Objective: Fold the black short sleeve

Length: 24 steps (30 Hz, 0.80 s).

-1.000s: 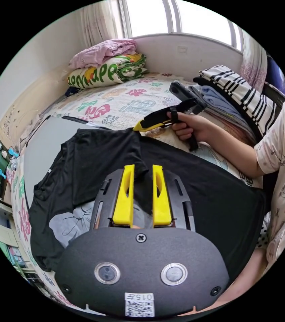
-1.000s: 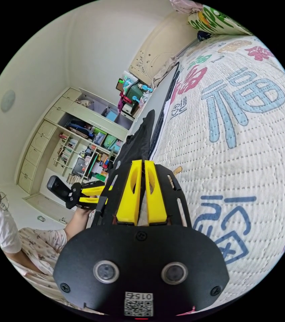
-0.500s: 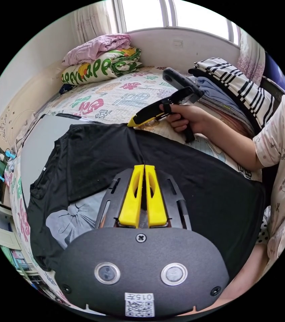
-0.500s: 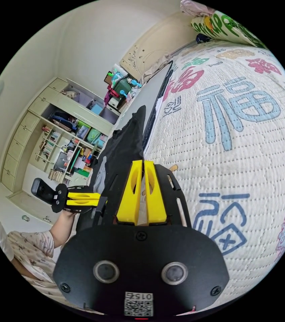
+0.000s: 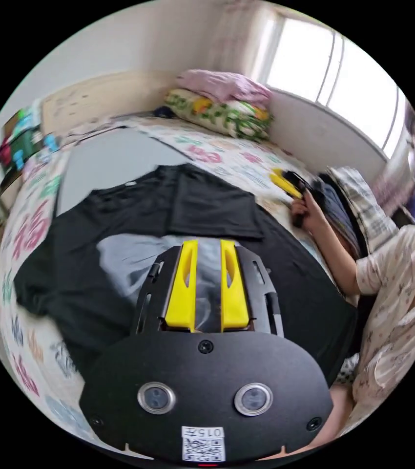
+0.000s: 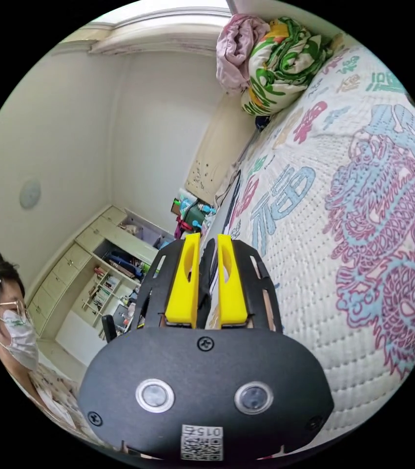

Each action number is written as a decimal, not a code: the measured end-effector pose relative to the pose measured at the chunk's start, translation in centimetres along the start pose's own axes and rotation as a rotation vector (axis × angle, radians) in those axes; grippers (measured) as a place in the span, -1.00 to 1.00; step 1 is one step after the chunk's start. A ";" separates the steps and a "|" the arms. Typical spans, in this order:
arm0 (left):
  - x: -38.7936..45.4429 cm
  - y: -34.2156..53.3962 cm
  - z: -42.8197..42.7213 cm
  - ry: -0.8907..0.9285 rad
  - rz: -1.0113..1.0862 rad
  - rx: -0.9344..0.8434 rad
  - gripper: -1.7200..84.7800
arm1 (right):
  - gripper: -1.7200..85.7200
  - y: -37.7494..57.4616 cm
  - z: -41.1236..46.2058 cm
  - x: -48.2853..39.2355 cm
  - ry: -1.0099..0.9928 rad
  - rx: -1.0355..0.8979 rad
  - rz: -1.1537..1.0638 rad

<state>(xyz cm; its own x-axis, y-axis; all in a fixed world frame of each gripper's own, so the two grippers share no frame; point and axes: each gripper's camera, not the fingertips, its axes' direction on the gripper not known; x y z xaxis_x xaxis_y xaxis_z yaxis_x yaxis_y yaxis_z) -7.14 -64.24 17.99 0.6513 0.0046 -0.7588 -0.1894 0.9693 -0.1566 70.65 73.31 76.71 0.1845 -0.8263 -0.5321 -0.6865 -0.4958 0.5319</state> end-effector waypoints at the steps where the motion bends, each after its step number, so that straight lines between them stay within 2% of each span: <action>1: -4.0 2.5 -2.7 -0.071 -0.143 0.063 -0.78 | -0.81 -0.5 0.1 0.3 -0.001 -0.017 0.011; 4: -13.1 9.1 -8.5 -0.285 -0.464 0.184 -0.75 | -0.82 -1.8 0.9 0.8 0.001 -0.105 0.021; 6: -16.6 11.3 -9.9 -0.409 -0.553 0.172 -0.70 | -0.83 -2.4 0.8 0.5 0.034 -0.115 -0.010; 8: -18.8 11.9 -9.9 -0.415 -0.568 0.164 -0.70 | -0.84 -3.2 0.3 0.4 0.064 -0.115 -0.035; 9: -19.7 11.4 -9.3 -0.402 -0.558 0.153 -0.69 | -0.84 -3.4 0.2 0.6 0.066 -0.115 -0.033; 13: -21.8 8.2 -5.2 -0.539 -0.515 0.000 -0.69 | -0.85 -5.1 -1.3 2.4 0.051 -0.109 -0.010; 17: -23.1 6.9 -1.1 -0.580 -0.525 -0.131 -0.83 | -0.86 -6.6 -2.4 4.0 0.057 -0.114 -0.014; 20: -21.4 7.3 -1.8 -0.626 -0.541 -0.032 -0.93 | -0.86 -7.5 -3.4 5.6 0.070 -0.110 -0.002; 21: -19.6 7.2 -2.8 -0.613 -0.511 0.060 -0.94 | -0.86 -7.7 -3.6 5.9 0.075 -0.105 0.001; 23: -15.1 6.0 -3.7 -0.565 -0.354 0.177 -0.95 | -0.86 -8.2 -4.7 7.4 0.081 -0.083 0.006; 24: -10.8 4.9 -3.6 -0.509 -0.181 0.216 -0.96 | -0.86 -8.4 -4.9 7.8 0.081 -0.080 0.008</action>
<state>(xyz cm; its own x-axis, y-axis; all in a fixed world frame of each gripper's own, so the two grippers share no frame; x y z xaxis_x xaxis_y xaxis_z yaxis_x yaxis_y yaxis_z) -17.77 -60.39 23.16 0.9408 -0.0996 -0.3239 0.0768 0.9936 -0.0825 81.26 69.71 71.33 0.2379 -0.8476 -0.4743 -0.6302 -0.5063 0.5886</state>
